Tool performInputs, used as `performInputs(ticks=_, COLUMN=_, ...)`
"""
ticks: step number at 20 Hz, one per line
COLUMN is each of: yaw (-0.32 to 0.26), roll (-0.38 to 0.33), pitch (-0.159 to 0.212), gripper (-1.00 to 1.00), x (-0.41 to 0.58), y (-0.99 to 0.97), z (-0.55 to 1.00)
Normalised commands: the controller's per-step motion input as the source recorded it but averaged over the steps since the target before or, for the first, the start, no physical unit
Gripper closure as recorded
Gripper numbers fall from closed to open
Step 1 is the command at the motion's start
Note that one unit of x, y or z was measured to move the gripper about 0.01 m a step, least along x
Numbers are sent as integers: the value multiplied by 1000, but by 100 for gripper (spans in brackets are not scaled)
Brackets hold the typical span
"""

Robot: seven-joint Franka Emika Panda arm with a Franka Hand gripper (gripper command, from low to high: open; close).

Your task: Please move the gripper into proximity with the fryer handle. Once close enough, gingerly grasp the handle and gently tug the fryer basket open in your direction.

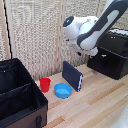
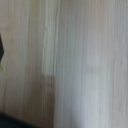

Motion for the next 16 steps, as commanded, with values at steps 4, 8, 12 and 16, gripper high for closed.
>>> performInputs(ticks=4, yaw=122, roll=-19, pitch=-35, gripper=-100, x=-55, y=-810, z=-96)
performInputs(ticks=8, yaw=102, roll=-8, pitch=-2, gripper=-100, x=-79, y=-851, z=-131)
performInputs(ticks=12, yaw=105, roll=0, pitch=-7, gripper=-100, x=-2, y=-837, z=-100)
performInputs(ticks=16, yaw=96, roll=0, pitch=-29, gripper=-100, x=54, y=-731, z=-46)
